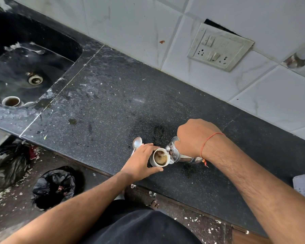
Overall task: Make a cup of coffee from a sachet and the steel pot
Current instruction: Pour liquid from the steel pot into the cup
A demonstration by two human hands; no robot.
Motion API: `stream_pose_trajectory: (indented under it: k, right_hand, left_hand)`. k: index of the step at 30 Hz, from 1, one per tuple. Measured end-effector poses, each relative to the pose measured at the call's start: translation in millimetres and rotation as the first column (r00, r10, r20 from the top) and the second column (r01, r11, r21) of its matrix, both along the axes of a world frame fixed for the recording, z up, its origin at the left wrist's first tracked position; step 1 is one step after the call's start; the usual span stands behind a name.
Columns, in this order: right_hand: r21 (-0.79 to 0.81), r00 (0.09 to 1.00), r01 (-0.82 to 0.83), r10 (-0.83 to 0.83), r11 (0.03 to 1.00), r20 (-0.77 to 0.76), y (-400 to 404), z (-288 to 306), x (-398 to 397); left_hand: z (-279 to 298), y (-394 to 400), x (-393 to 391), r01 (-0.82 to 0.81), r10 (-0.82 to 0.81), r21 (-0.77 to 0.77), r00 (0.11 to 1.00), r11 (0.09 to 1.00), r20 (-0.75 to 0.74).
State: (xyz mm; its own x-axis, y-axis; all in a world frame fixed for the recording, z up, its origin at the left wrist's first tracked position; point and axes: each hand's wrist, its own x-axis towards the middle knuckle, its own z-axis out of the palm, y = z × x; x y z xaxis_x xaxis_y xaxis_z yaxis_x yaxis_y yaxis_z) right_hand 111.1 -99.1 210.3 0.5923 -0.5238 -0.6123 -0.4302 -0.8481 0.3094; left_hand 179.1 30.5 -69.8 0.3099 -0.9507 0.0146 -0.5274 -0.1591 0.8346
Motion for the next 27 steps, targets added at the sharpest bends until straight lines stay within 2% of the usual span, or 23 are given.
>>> stream_pose_trajectory:
  k: [27]
  right_hand:
    - [0.001,0.998,0.012,-0.012,1.0,-0.064,5.0,1.1,4.8]
  left_hand:
    - [-7.6,-1.4,0.9,0.014,-0.014,0.023,1.0,1.0,-0.004]
